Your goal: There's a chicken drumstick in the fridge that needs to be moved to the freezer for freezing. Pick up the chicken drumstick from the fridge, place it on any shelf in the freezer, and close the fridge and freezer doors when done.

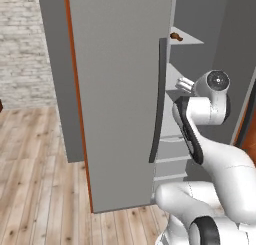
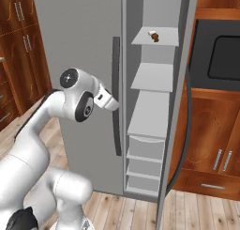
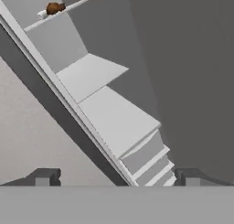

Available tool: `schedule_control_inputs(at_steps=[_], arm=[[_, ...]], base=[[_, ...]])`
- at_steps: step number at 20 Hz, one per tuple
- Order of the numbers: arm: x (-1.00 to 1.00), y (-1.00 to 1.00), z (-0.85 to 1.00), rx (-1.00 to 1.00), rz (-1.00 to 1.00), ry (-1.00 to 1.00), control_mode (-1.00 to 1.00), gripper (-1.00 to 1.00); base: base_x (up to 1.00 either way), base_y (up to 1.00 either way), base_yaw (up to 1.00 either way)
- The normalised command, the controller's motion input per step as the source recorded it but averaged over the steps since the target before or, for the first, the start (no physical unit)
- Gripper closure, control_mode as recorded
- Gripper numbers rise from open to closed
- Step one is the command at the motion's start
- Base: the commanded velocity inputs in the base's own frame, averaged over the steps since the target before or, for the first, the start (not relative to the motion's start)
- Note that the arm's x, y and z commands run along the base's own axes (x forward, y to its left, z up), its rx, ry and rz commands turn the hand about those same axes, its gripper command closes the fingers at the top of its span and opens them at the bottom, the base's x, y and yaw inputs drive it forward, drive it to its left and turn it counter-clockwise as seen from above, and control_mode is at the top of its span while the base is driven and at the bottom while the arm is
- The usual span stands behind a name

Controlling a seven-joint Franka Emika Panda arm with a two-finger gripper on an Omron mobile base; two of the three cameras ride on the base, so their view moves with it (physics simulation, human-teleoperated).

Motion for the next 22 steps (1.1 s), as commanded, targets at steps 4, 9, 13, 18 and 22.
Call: schedule_control_inputs(at_steps=[4,9,13,18,22], arm=[[-0.3,-0.14,-0.46,-0.01,0.19,-0.06,-1.0,-1.0],[-0.29,-0.24,-0.1,0.0,0.19,-0.11,-1.0,-1.0],[-0.03,-0.37,0.0,0.01,0.14,-0.01,-1.0,-1.0],[-0.04,-0.57,0.0,0.04,0.13,-0.02,-1.0,-1.0],[-0.03,-0.61,0.0,0.02,0.11,-0.01,-1.0,-1.0]], base=[[0.0,0.0,0.0],[0.0,0.0,0.0],[0.0,0.0,0.0],[0.0,0.0,0.0],[0.0,0.0,0.0]])
